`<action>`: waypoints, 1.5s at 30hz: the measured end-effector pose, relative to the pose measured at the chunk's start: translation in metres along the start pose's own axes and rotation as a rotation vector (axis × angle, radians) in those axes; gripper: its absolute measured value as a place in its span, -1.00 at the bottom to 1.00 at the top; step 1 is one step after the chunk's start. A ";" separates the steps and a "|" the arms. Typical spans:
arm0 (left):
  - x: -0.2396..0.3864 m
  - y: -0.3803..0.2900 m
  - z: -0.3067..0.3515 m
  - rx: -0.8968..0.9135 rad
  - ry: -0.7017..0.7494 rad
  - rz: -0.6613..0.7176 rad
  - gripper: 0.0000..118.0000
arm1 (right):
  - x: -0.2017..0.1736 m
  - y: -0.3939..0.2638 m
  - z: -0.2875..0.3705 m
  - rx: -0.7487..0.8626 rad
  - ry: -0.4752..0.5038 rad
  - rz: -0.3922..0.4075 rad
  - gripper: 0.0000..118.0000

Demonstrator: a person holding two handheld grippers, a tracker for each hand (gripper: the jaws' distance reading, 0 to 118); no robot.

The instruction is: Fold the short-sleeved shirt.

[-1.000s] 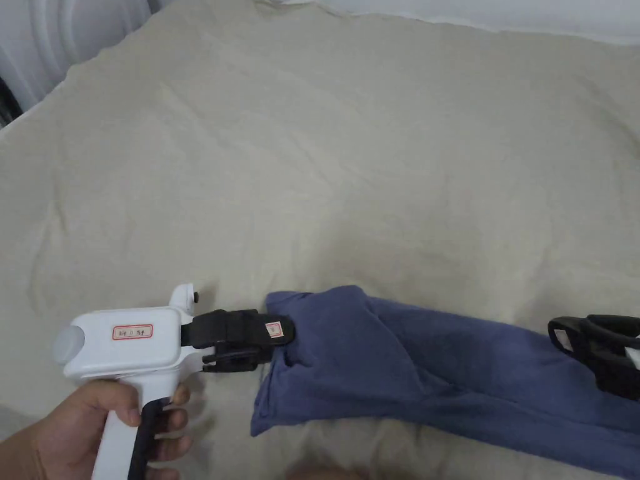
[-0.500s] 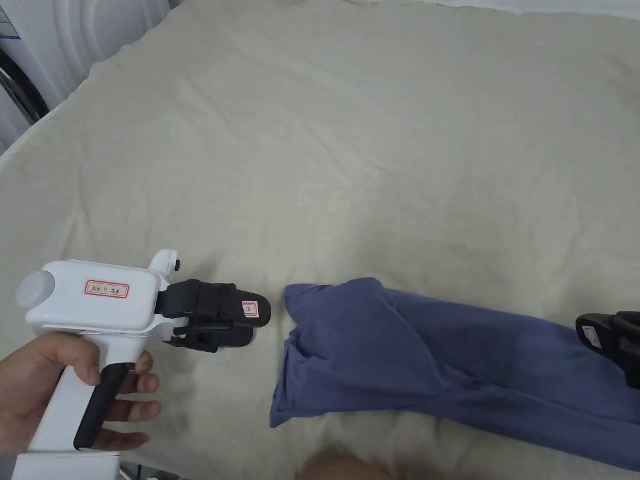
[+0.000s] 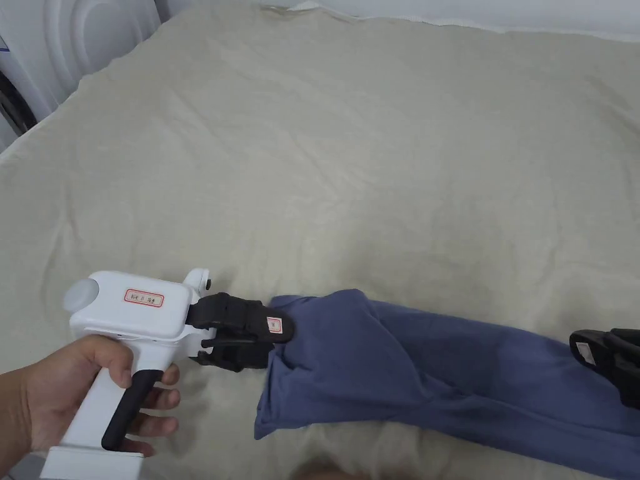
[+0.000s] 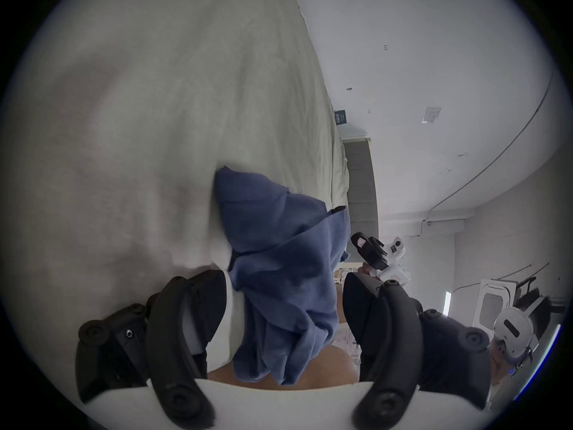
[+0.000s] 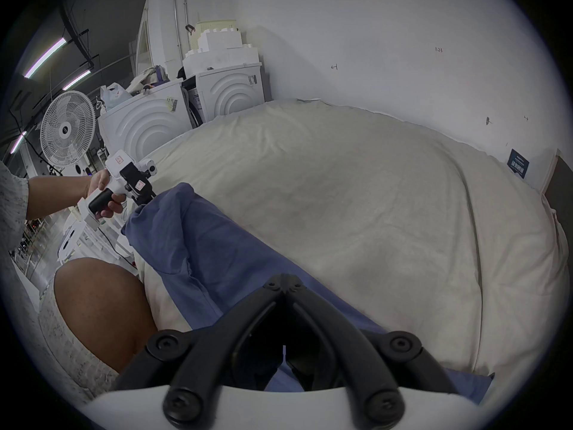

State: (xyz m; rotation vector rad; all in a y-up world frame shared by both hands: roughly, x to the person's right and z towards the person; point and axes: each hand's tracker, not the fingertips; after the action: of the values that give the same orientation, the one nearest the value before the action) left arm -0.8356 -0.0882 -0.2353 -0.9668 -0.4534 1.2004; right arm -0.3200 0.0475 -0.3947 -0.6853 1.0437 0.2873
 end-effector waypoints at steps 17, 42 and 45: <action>0.012 0.004 -0.071 -0.005 -0.055 -0.066 0.40 | 0.013 -0.004 -0.017 -0.006 -0.003 0.007 -1.00; 0.047 0.002 -0.021 0.046 0.368 -0.271 -0.65 | 0.020 0.003 -0.008 0.004 -0.025 0.003 -1.00; 0.040 0.005 0.011 0.082 0.425 -0.257 -0.65 | 0.023 0.004 -0.013 0.011 -0.017 0.012 -1.00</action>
State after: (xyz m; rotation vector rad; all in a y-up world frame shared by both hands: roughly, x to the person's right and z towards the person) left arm -0.8336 -0.0470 -0.2404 -1.0264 -0.1798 0.7500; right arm -0.3192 0.0399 -0.4203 -0.6661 1.0324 0.2969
